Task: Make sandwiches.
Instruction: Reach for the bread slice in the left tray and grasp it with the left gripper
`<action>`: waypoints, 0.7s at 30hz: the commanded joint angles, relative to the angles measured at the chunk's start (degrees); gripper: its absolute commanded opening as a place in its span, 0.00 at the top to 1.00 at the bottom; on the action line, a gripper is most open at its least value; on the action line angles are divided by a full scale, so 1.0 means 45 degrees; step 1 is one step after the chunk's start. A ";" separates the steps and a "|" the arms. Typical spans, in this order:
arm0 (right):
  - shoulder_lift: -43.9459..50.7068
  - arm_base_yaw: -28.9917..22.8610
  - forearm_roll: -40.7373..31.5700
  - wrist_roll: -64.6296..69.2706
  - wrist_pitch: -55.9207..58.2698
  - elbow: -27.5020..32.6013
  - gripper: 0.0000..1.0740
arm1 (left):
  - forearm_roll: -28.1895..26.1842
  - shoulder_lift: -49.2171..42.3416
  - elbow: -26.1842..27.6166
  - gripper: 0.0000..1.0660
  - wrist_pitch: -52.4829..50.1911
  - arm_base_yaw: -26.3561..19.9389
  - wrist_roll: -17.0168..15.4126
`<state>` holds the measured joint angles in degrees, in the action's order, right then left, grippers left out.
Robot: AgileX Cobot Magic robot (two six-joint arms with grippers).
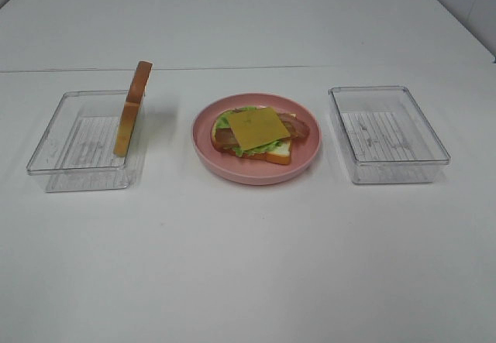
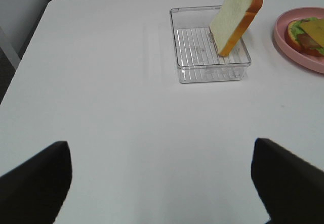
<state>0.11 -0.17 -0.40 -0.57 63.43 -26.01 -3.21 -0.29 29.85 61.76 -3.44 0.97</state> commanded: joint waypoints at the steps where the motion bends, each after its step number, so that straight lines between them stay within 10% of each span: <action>1: 0.0433 0.0051 -0.0064 -0.0064 -0.0115 0.0025 0.08 | -0.0076 -0.0038 -0.0025 0.17 -0.0025 -0.0064 0.0013; 21: 0.0433 0.0051 -0.0064 -0.0064 -0.0115 0.0025 0.08 | -0.0076 -0.0038 -0.0025 0.17 -0.0025 -0.0064 0.0013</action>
<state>0.11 -0.17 -0.40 -0.63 63.43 -26.01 -3.21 -0.29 29.85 61.76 -3.44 0.97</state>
